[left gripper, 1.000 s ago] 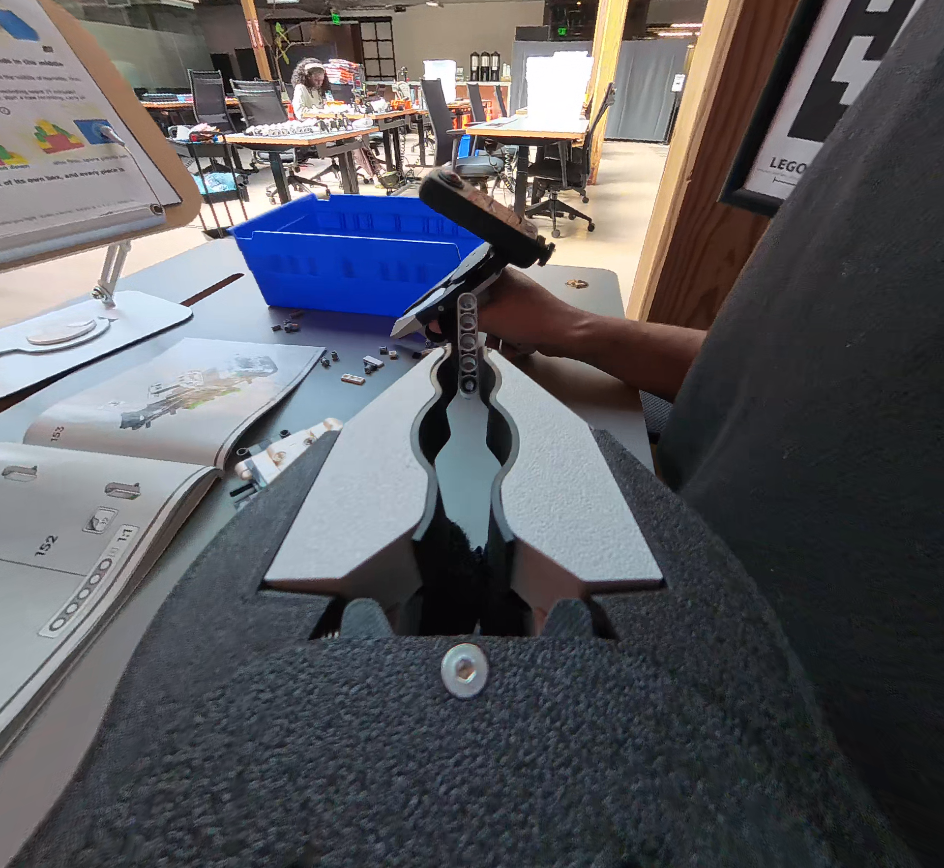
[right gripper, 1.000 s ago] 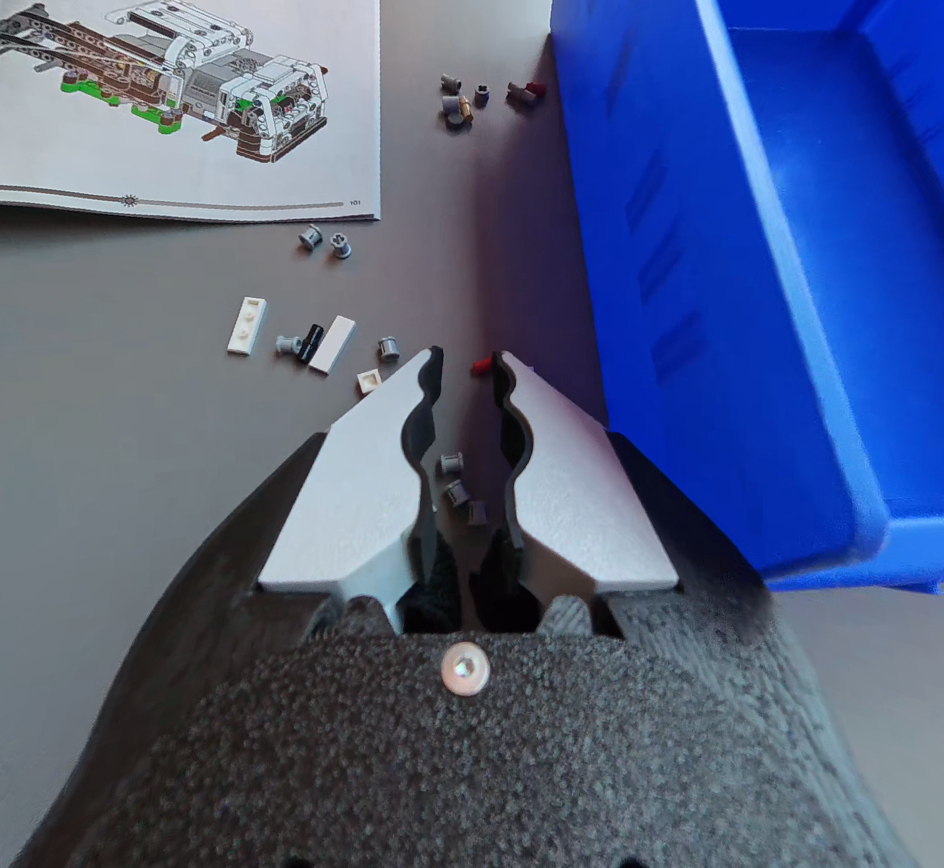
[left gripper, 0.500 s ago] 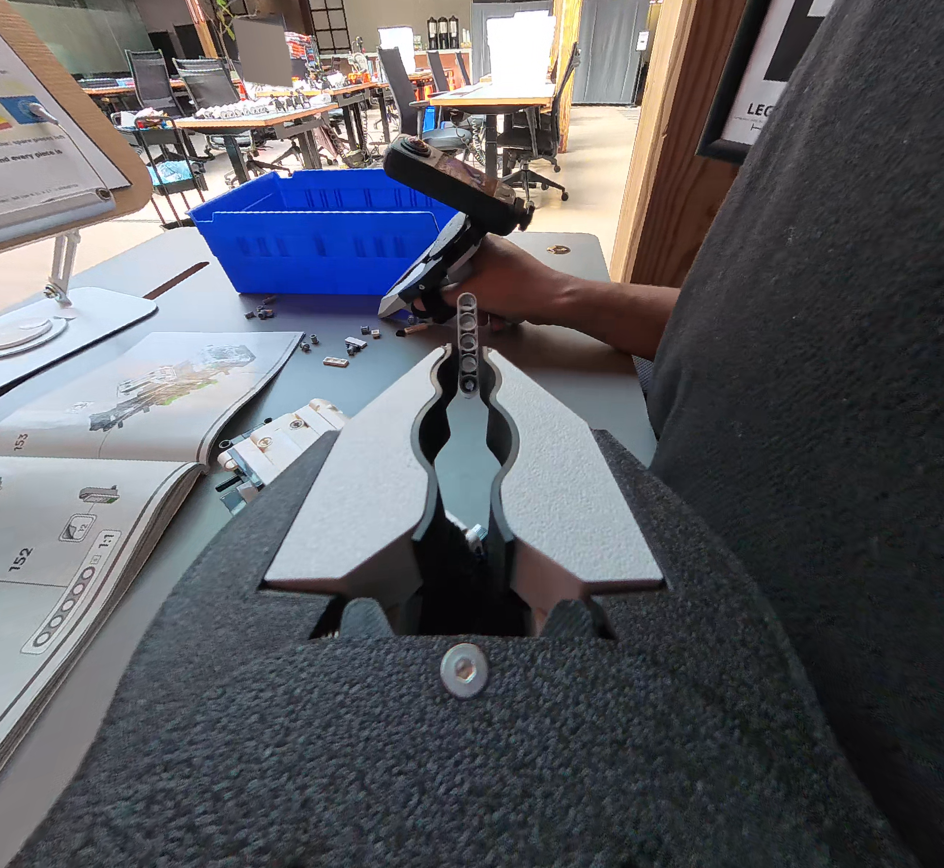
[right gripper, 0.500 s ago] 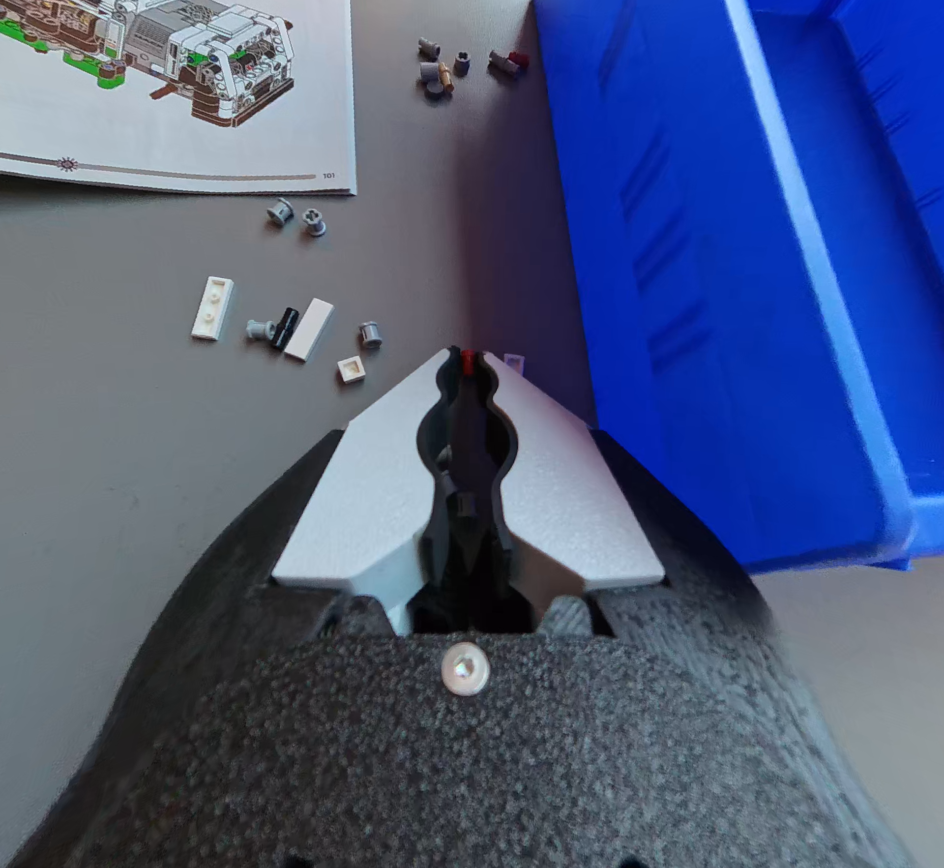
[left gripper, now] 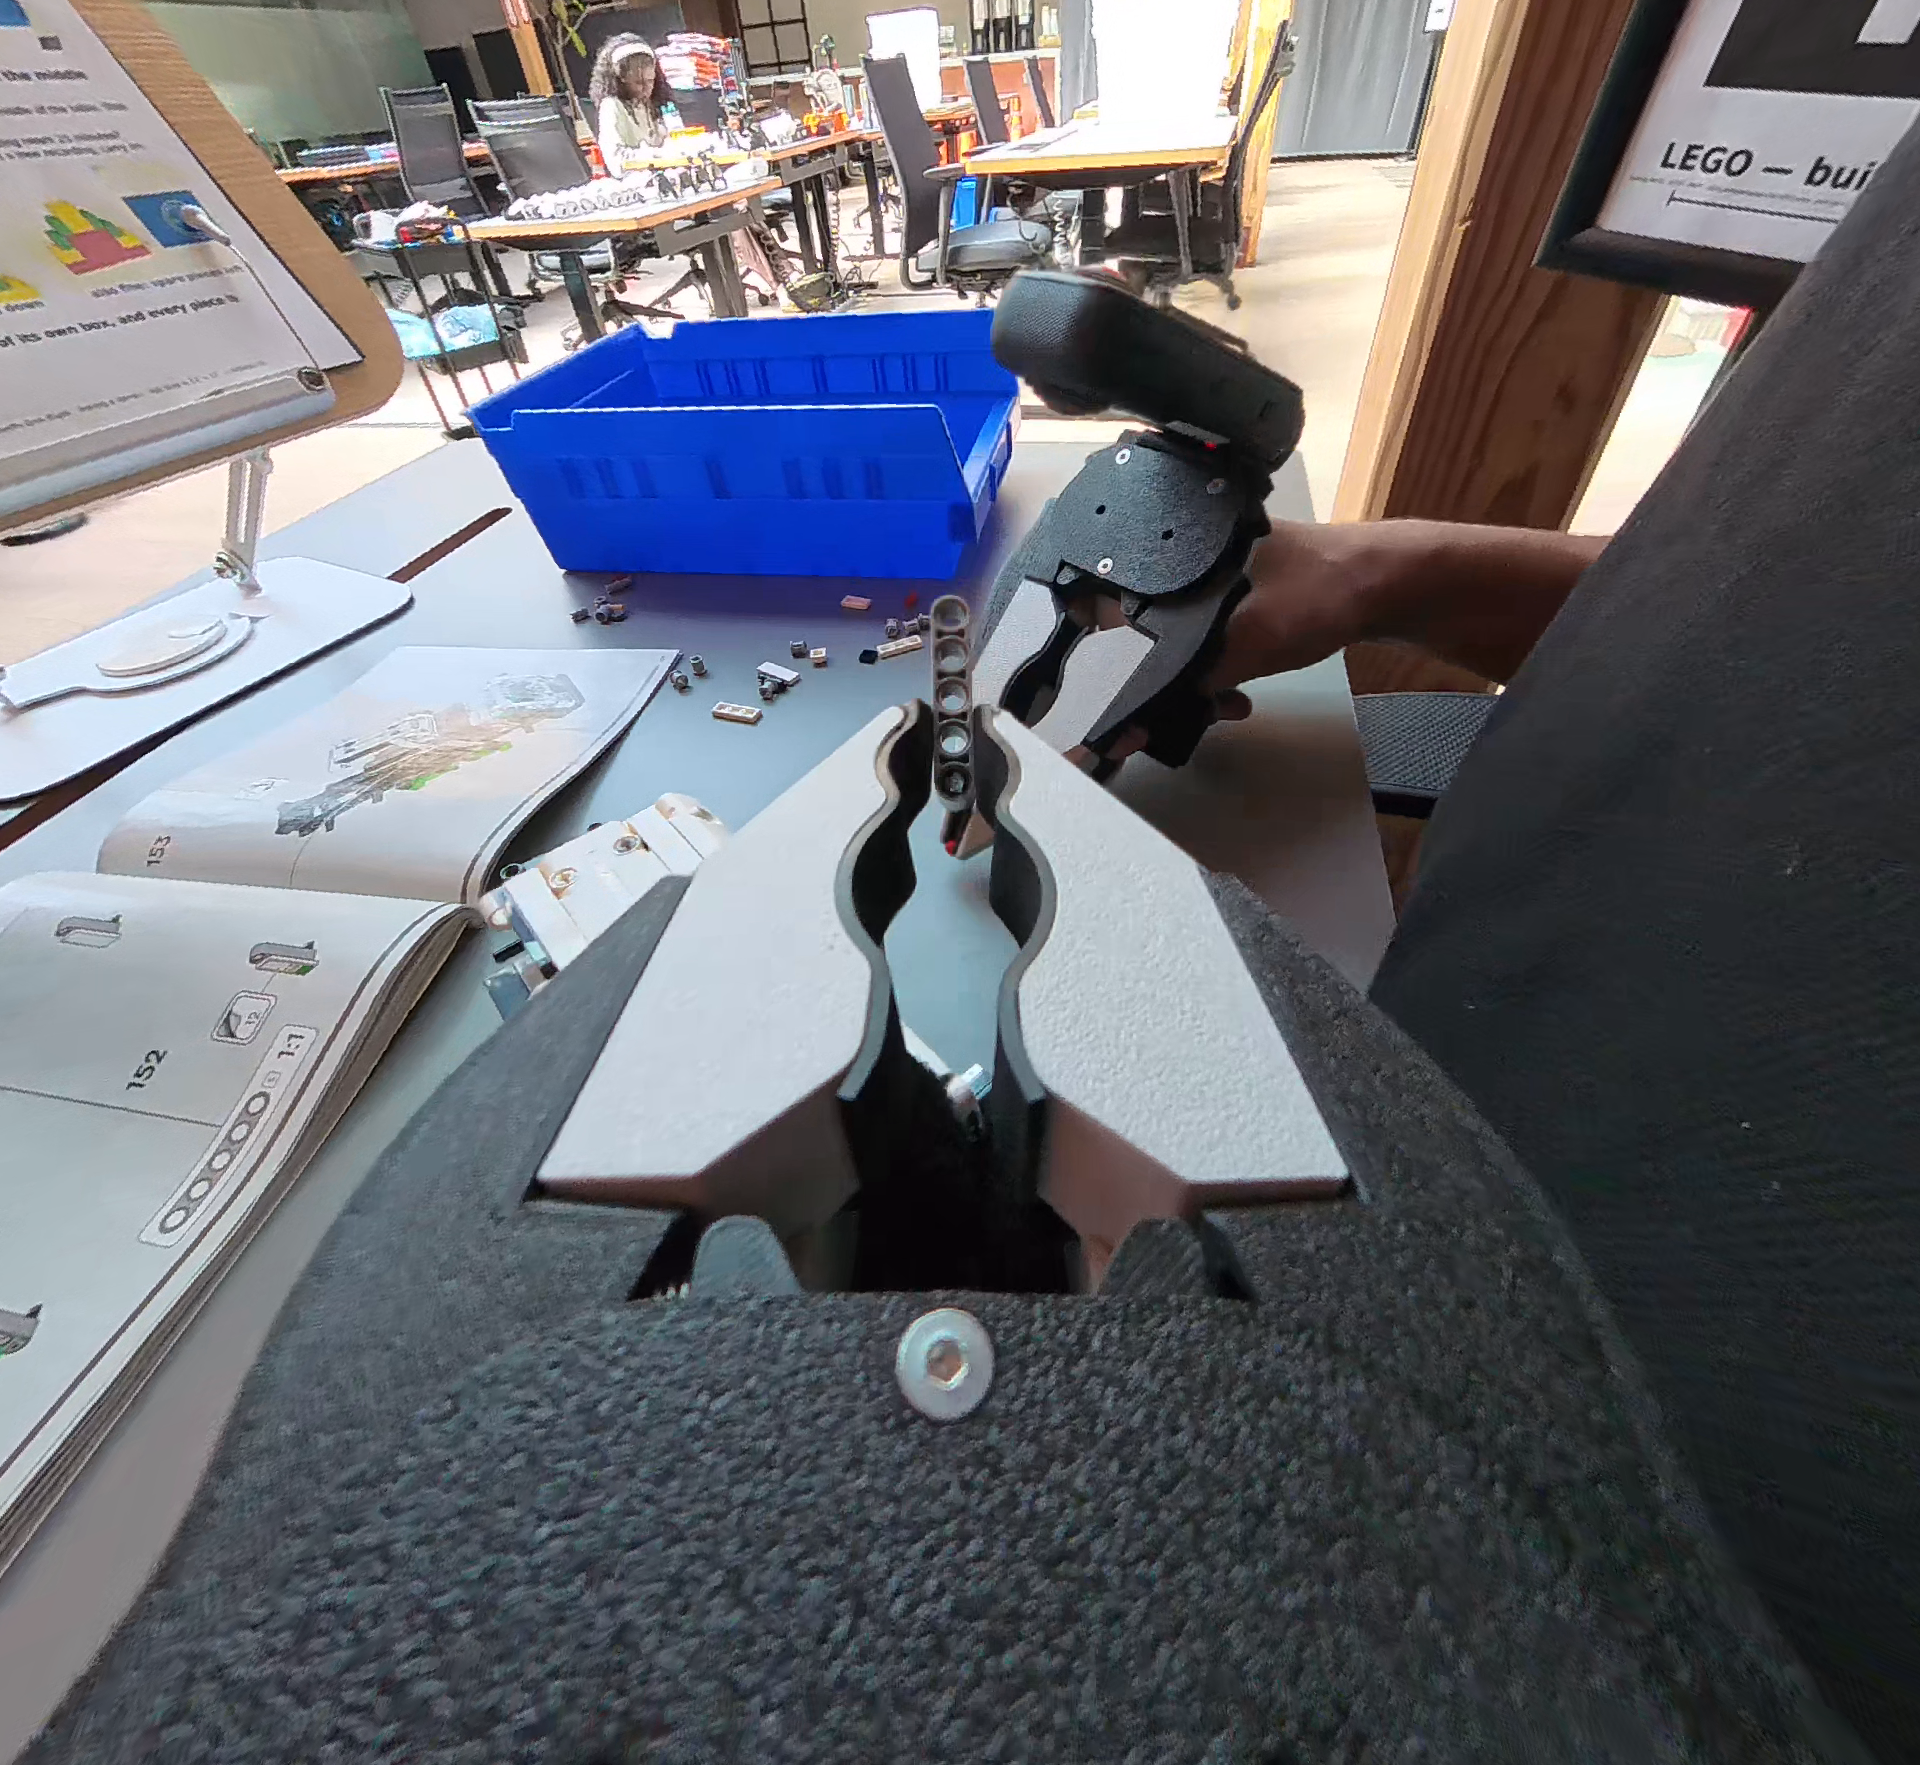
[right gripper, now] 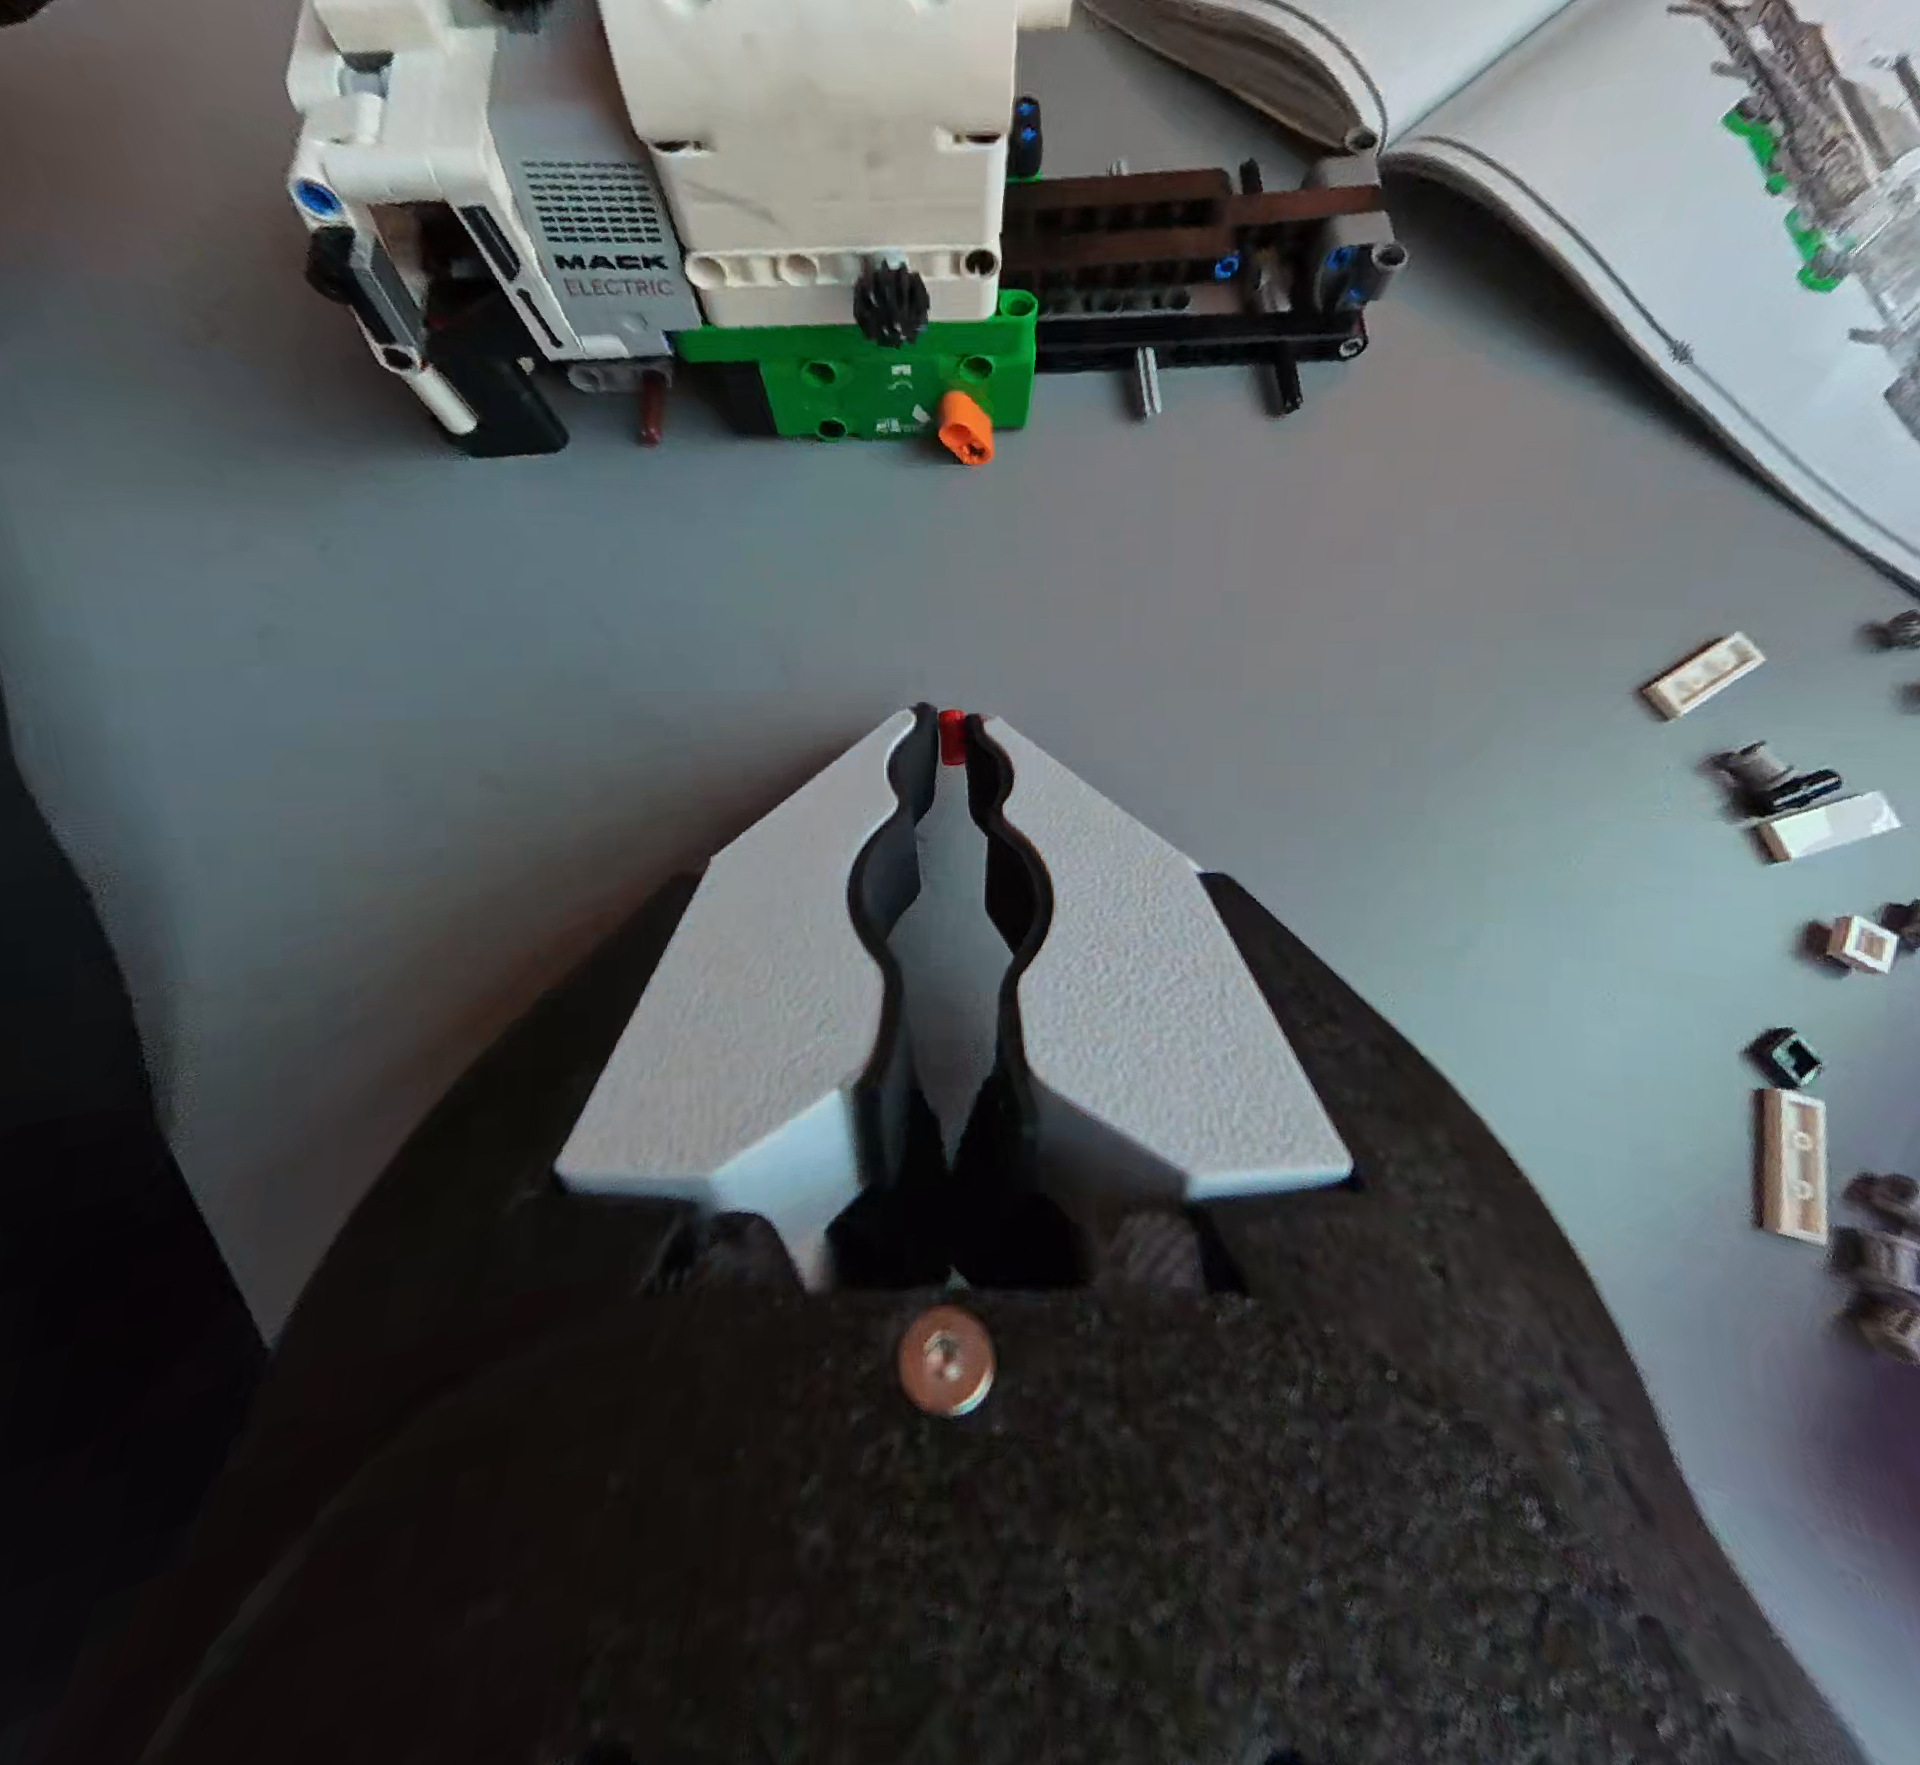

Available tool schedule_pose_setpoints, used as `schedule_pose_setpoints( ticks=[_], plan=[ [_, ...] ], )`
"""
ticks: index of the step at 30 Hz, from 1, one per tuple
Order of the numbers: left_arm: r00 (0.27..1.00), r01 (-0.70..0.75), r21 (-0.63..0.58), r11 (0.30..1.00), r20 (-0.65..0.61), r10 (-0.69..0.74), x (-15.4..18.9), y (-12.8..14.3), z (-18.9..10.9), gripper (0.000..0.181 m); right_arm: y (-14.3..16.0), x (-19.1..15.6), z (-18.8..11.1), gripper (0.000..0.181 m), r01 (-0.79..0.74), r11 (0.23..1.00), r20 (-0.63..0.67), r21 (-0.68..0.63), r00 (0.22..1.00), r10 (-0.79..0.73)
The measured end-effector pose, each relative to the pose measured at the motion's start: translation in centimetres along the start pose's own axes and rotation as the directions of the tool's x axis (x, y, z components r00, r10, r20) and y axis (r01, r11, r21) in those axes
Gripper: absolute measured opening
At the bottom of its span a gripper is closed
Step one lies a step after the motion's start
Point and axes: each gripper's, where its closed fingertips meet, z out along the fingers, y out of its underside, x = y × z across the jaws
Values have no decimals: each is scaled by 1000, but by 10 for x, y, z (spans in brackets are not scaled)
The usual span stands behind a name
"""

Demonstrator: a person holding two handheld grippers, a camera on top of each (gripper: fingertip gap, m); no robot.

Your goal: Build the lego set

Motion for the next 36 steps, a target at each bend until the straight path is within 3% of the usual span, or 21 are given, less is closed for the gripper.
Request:
schedule_pose_setpoints(
  ticks=[6, 12, 15, 17, 19, 23, 36],
  plan=[
    [999, -4, -27, 1000, 38, 5, 1, 6, -1, 6, 10, 3, 3, 5, 16, 999, 0, -41, 1000, -16],
    [1000, 0, -36, 999, 30, 1, 3, 8, 1, 6, 5, 7, -3, 9, -16, 1000, -10, 3, 1000, 16],
    [1000, -5, -39, 999, 27, 6, 0, 8, 1, 6, 3, 45, -29, 9, -47, 996, -171, 77, 984, 59],
    [1000, -7, -36, 999, 25, 8, -2, 7, -1, 6, 11, 92, -56, 9, -123, 981, -348, 151, 922, 170],
    [1000, 0, -28, 1000, 18, 0, -4, 6, -1, 6, 29, 138, -82, 9, -248, 943, -516, 223, 791, 330],
    [1000, 3, -33, 999, 3, -3, -7, 10, 1, 6, 64, 174, -94, 14, -396, 886, -641, 241, 620, 452],
    [996, 74, -10, 997, -50, -75, 1, 17, -2, 6, 84, 187, -85, 16, -475, 871, -735, 126, 546, 403]
  ],
)
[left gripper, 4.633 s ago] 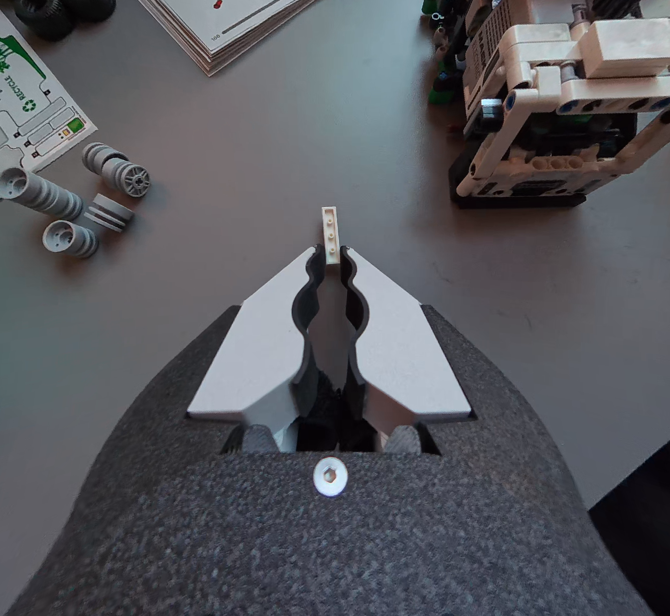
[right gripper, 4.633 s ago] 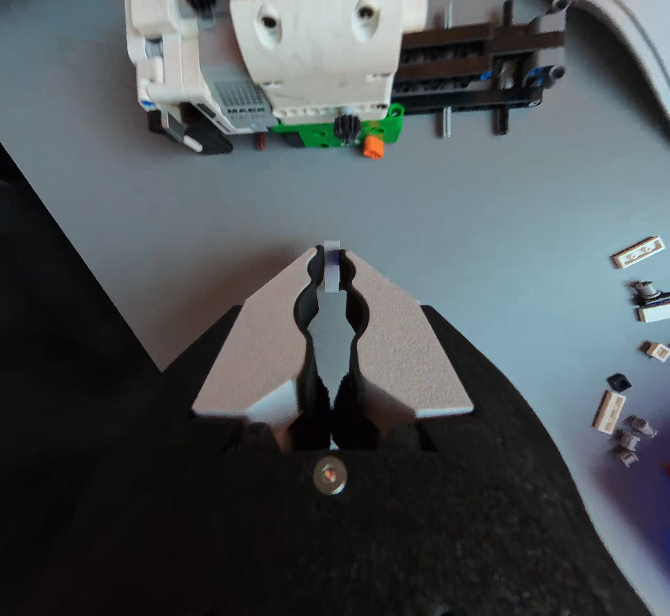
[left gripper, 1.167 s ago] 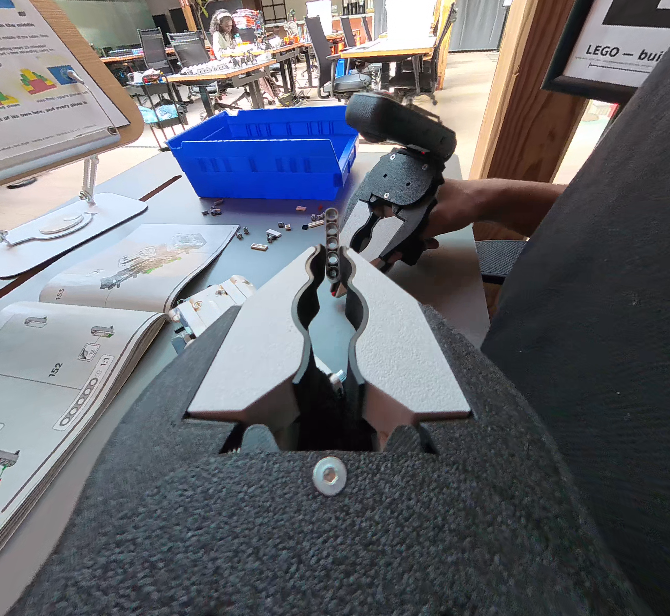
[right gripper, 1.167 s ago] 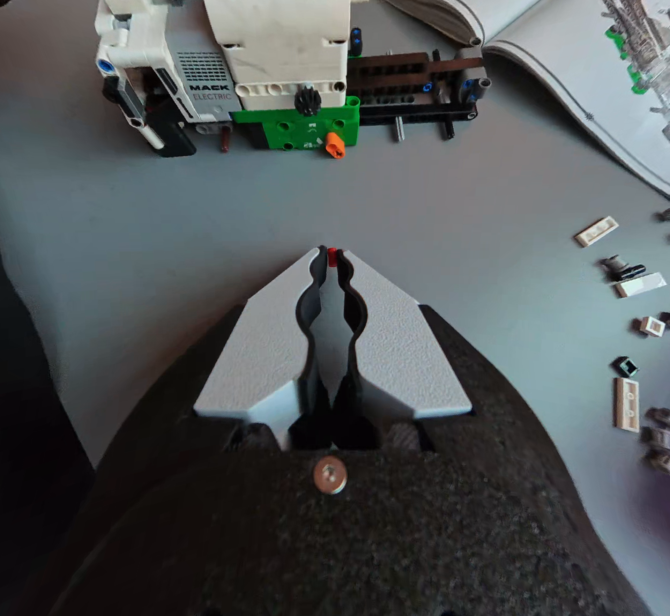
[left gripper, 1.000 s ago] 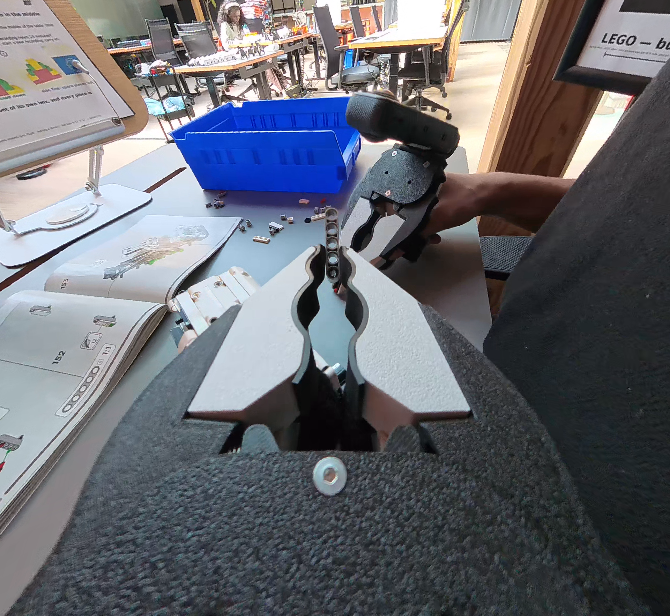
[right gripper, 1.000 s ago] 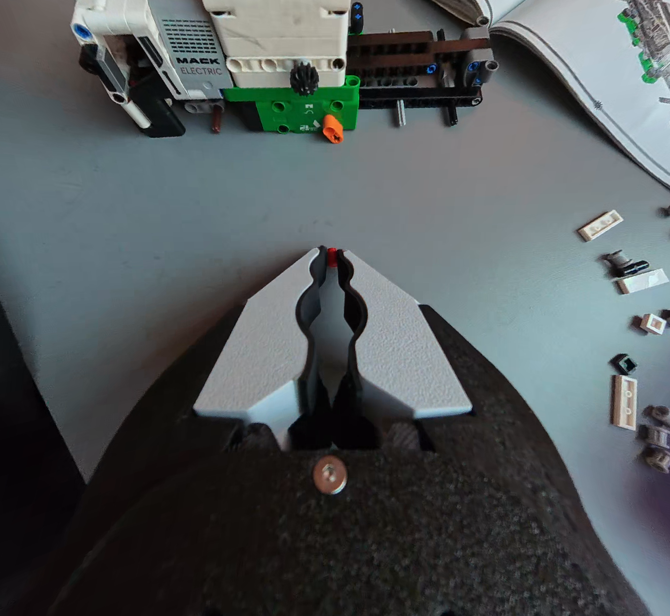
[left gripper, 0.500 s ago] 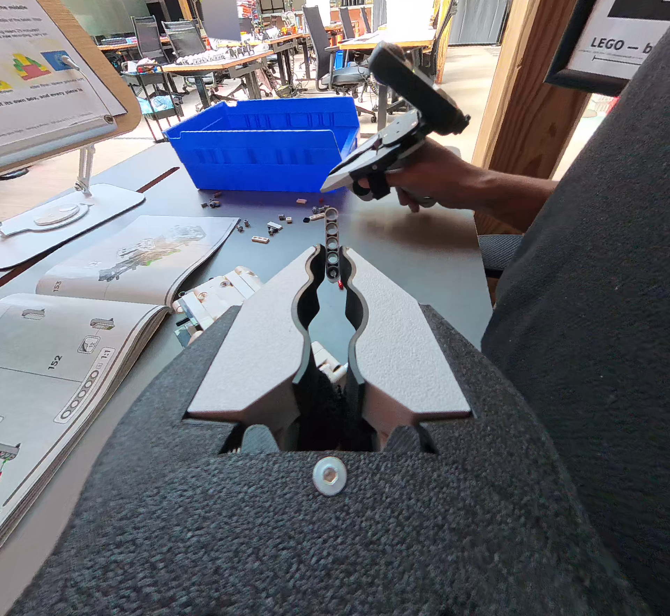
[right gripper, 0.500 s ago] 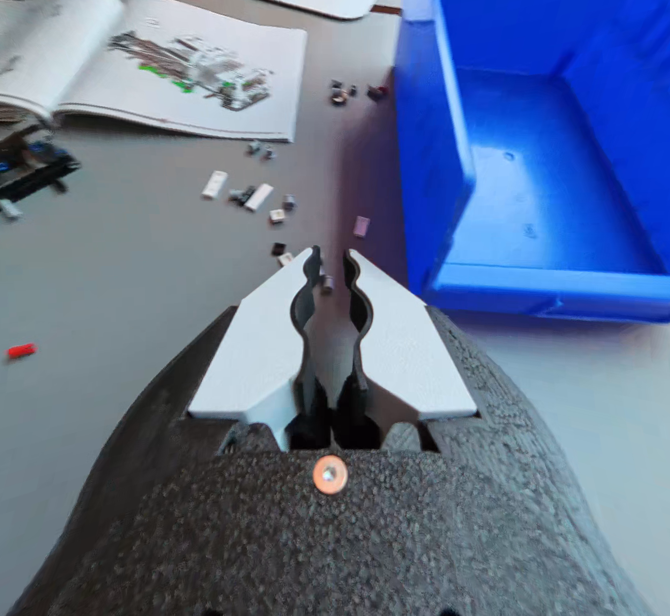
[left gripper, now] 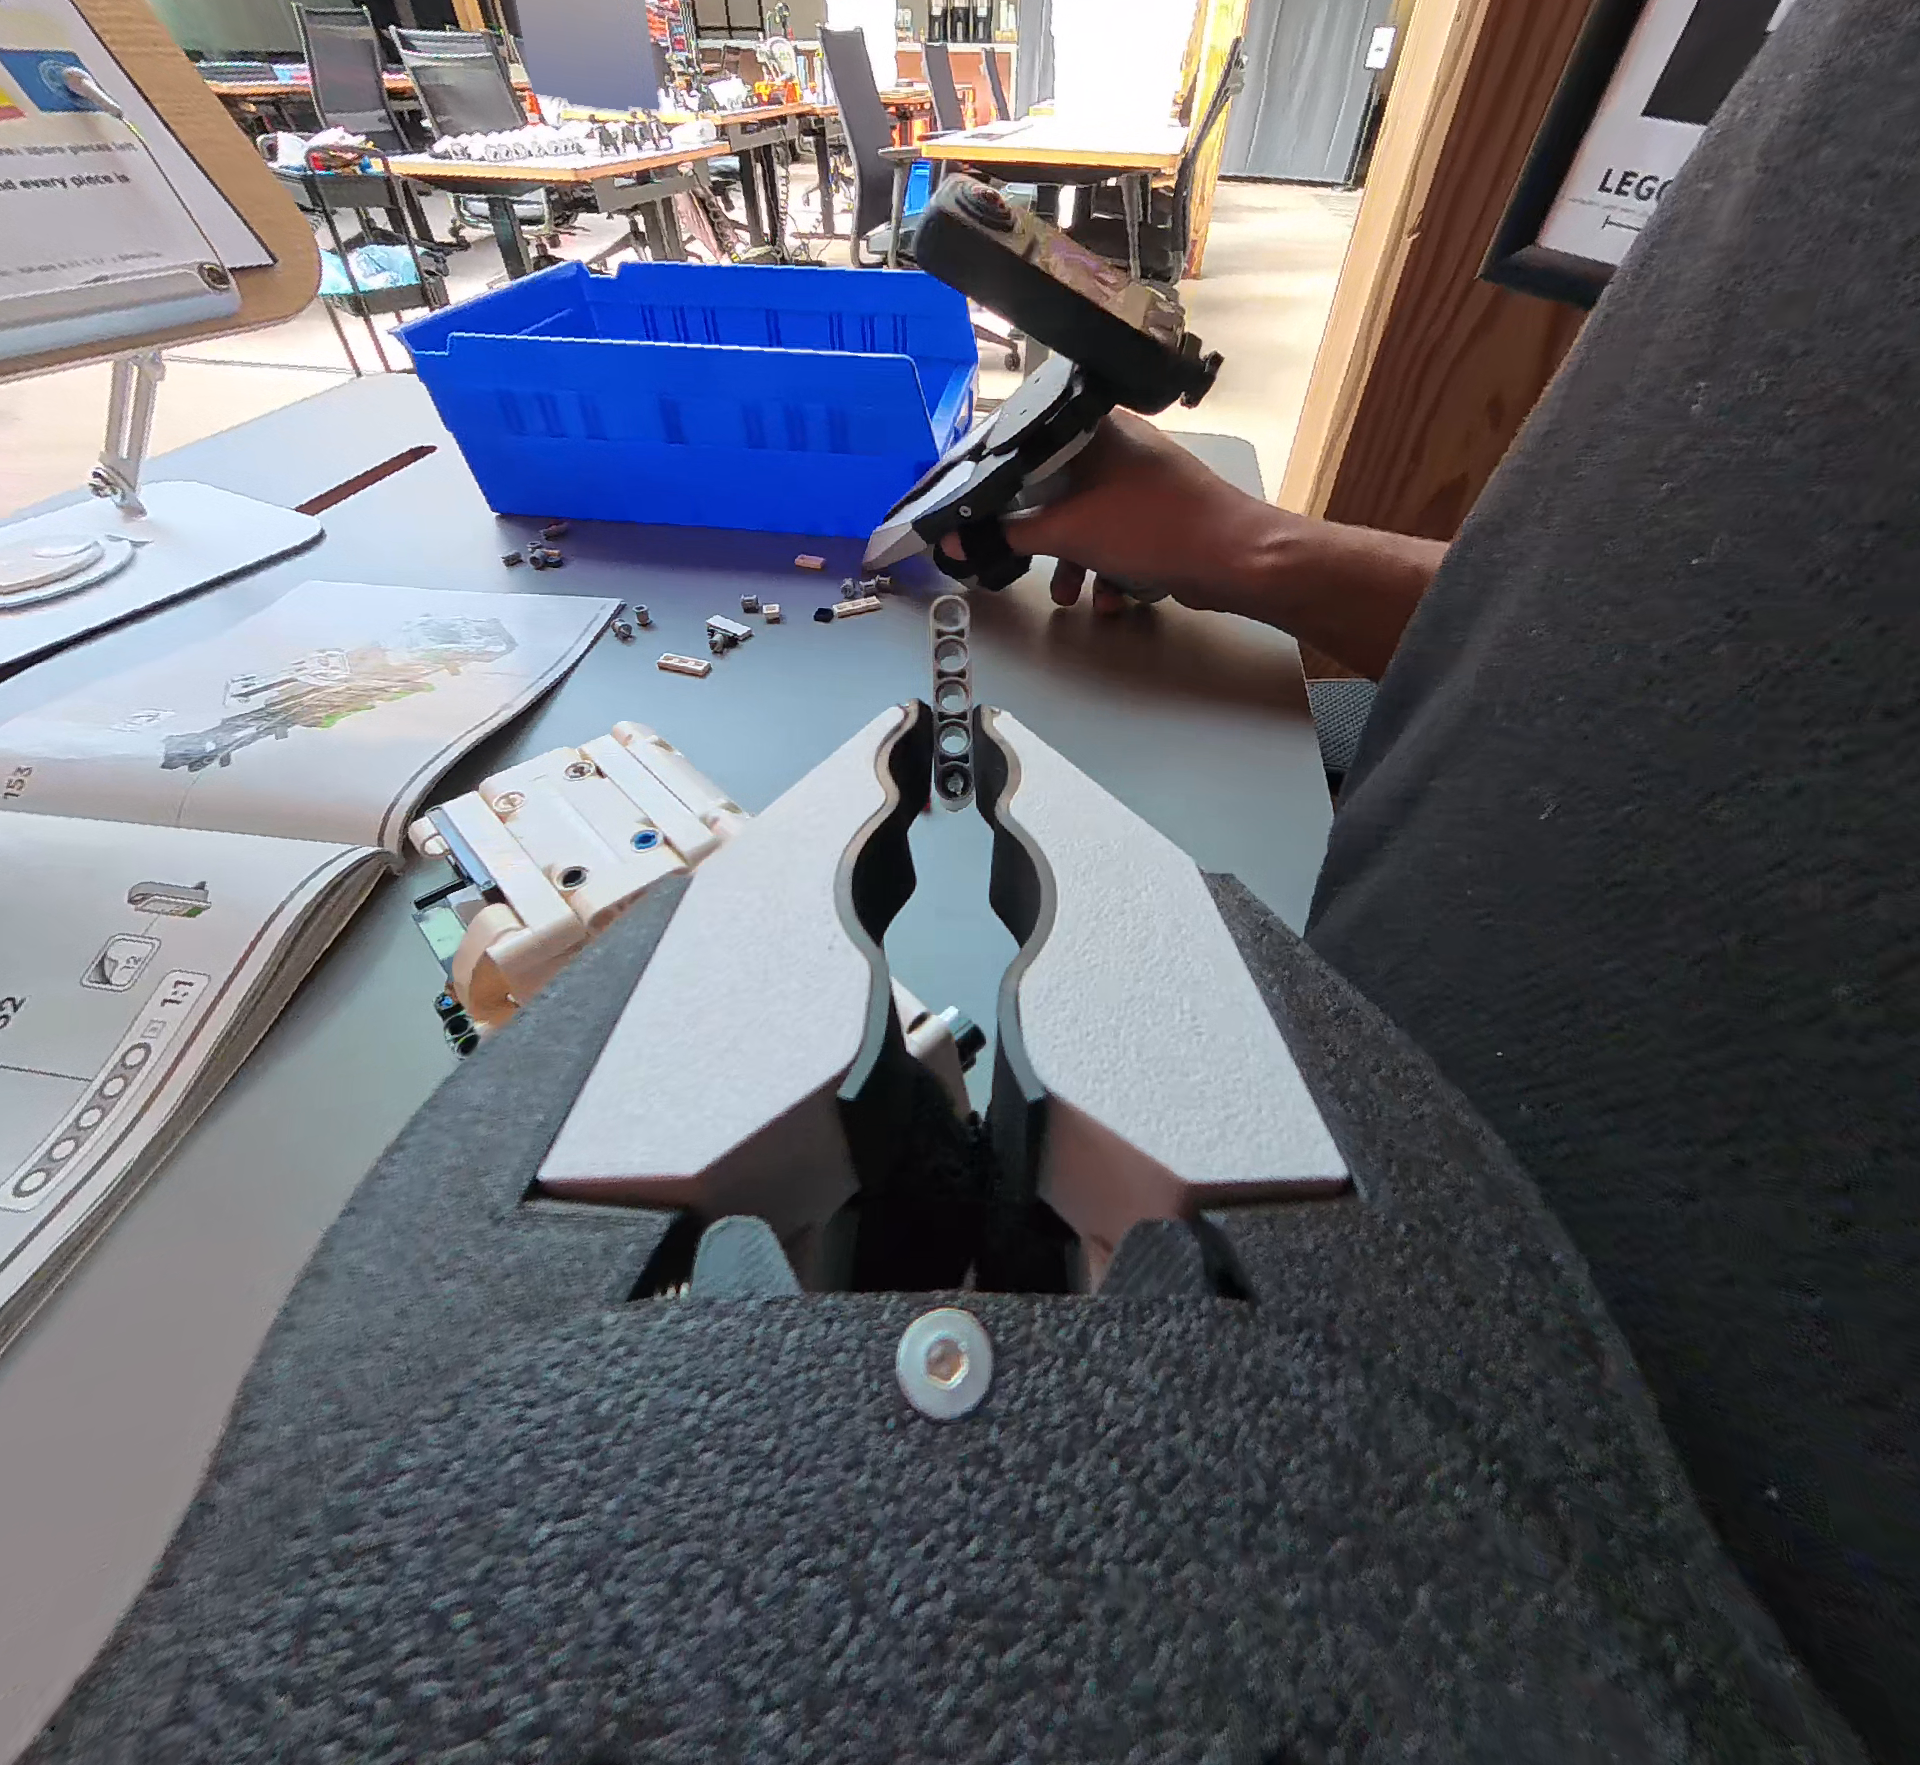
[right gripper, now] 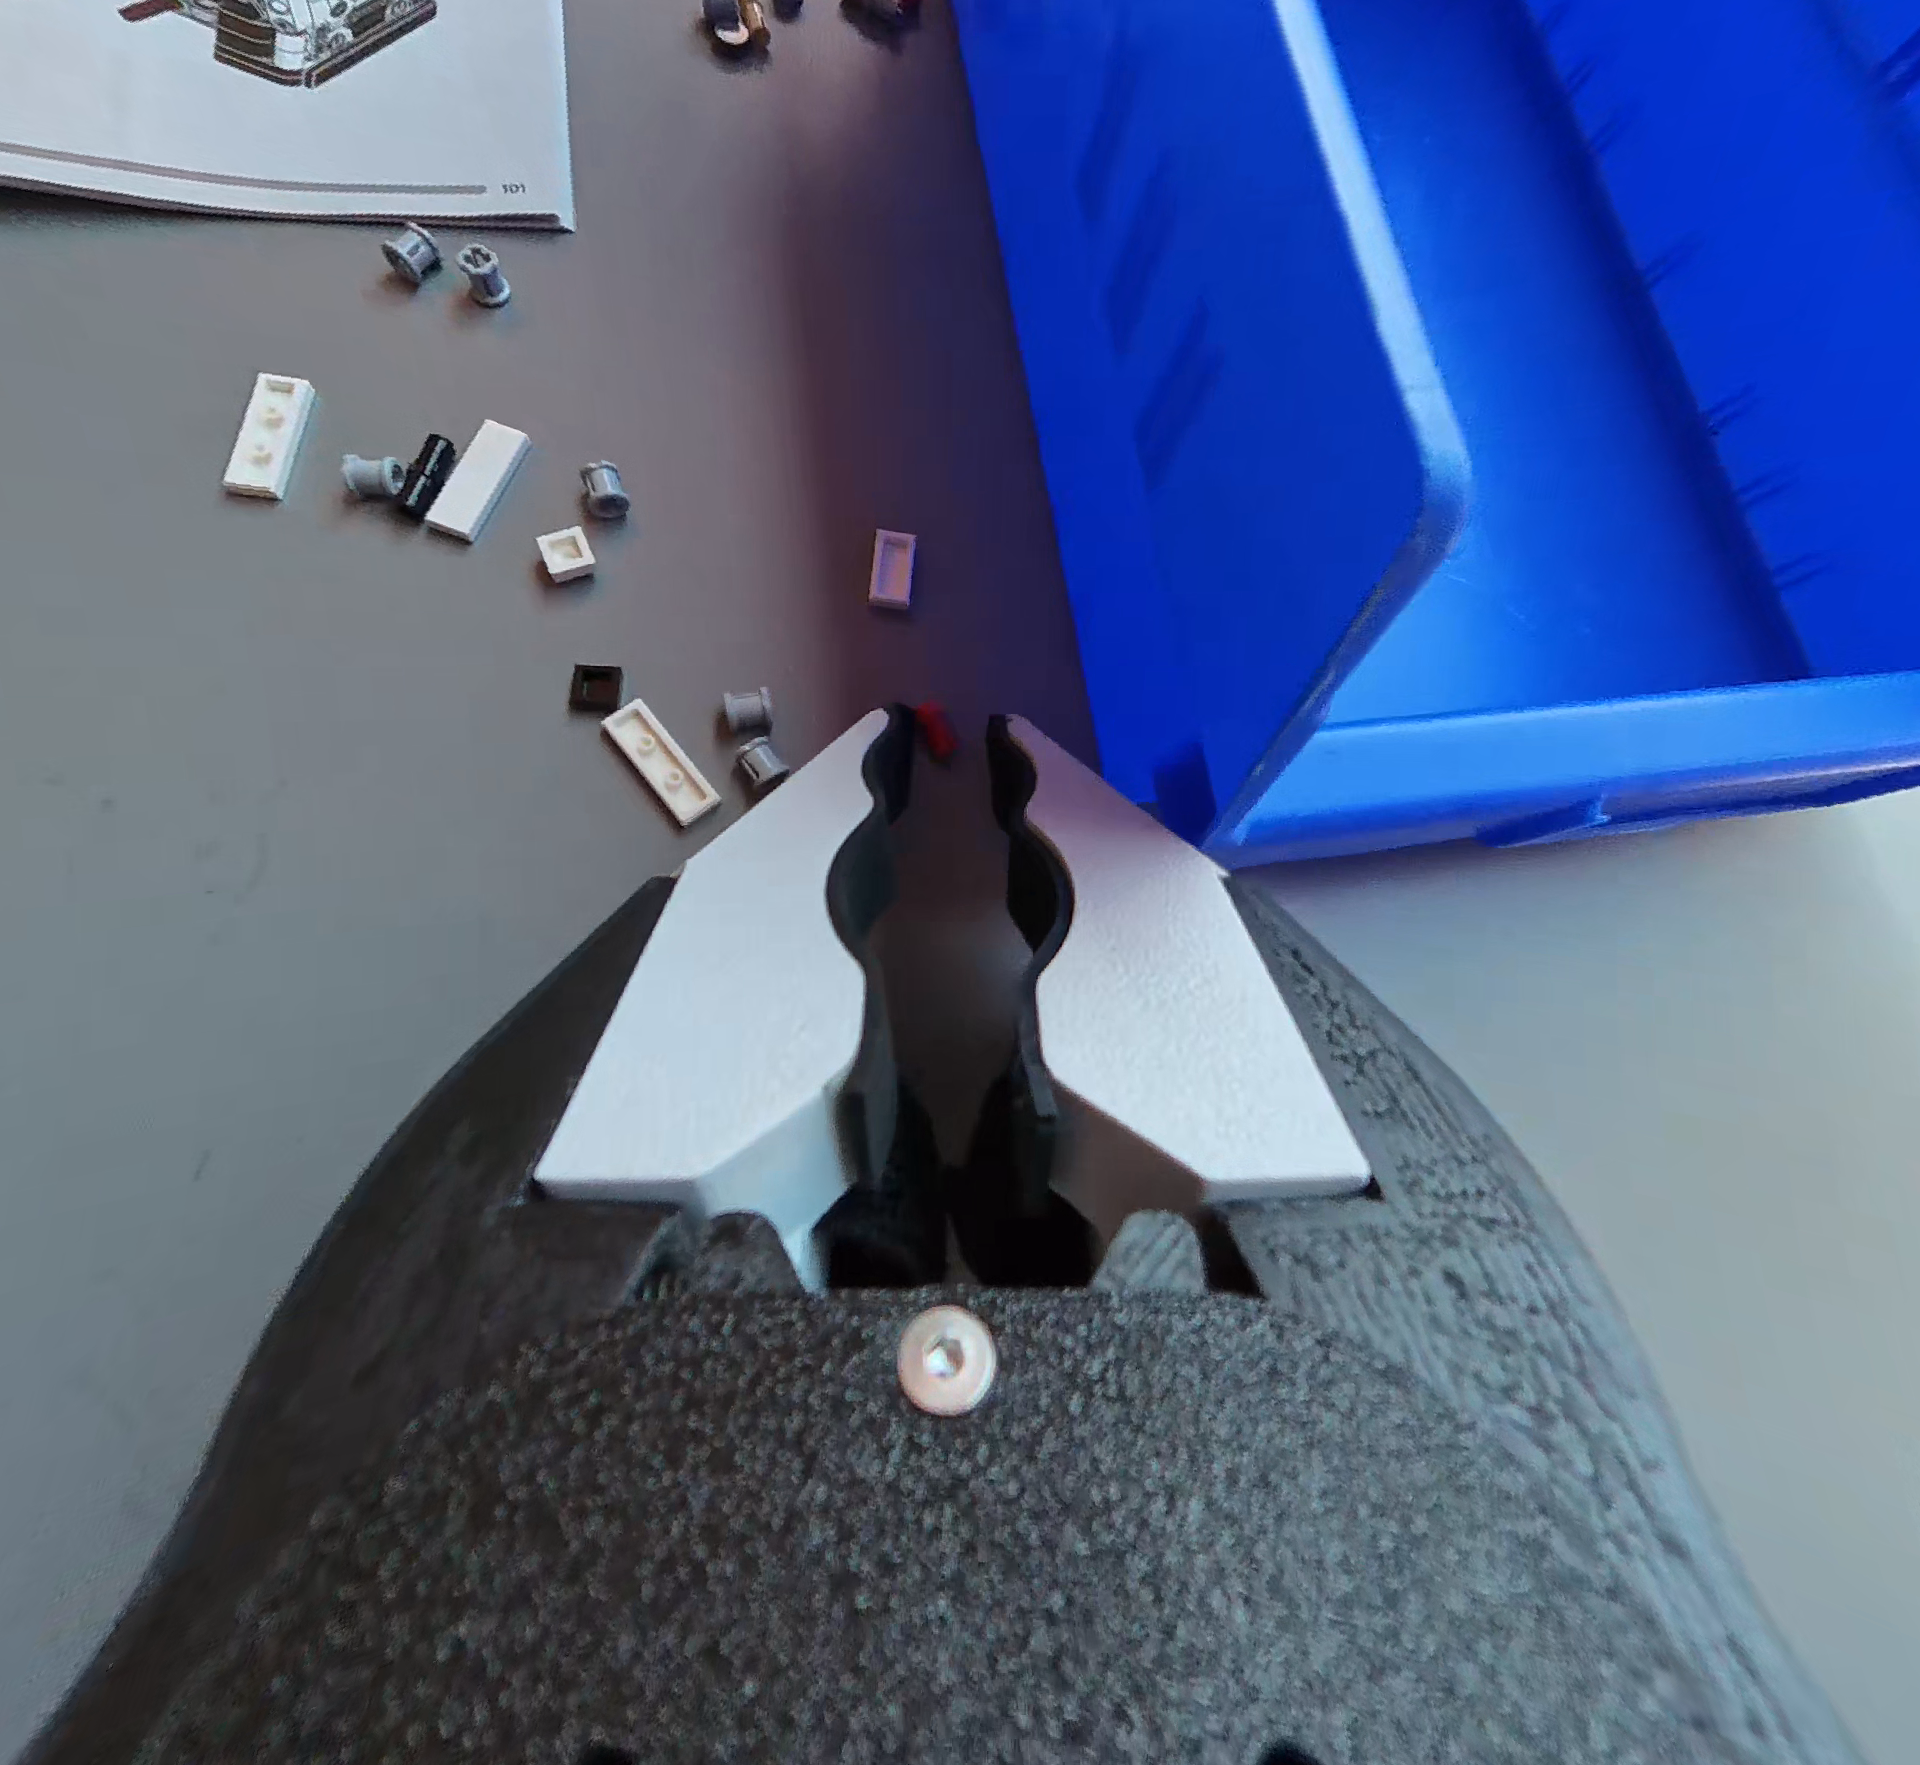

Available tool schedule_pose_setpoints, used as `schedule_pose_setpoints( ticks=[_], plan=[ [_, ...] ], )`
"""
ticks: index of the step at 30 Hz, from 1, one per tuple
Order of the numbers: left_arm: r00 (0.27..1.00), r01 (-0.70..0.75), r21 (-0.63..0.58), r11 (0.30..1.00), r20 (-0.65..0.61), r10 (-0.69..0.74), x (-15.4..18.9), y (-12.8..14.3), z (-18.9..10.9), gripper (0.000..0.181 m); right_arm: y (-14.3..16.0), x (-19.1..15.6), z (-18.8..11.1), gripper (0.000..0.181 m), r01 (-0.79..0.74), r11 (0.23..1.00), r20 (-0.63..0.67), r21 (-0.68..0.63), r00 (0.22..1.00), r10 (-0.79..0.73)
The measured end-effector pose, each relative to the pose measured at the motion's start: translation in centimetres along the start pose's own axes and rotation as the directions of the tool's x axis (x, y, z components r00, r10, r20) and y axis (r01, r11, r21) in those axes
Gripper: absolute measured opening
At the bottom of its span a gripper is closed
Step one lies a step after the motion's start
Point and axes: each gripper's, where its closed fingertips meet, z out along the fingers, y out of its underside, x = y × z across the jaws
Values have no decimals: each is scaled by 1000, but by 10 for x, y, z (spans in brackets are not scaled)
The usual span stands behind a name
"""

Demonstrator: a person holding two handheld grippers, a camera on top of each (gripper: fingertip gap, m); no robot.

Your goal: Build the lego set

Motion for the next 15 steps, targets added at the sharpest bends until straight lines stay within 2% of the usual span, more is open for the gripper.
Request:
schedule_pose_setpoints(
  ticks=[10, 13, 15],
  plan=[
    [1000, -3, 1, 1000, -7, 3, 4, 1, -2, 6, 1, -6, -2, 4, 26, 1000, 40, 6, 999, -26],
    [1000, -13, -4, 1000, 10, 13, 4, 1, -4, 6, -15, -32, -23, 3, 91, 989, 167, 113, 980, -109],
    [1000, -16, -7, 1000, 26, 16, 4, 0, -5, 6, -23, -78, -52, 4, 165, 959, 387, 229, 889, -245]
  ],
)
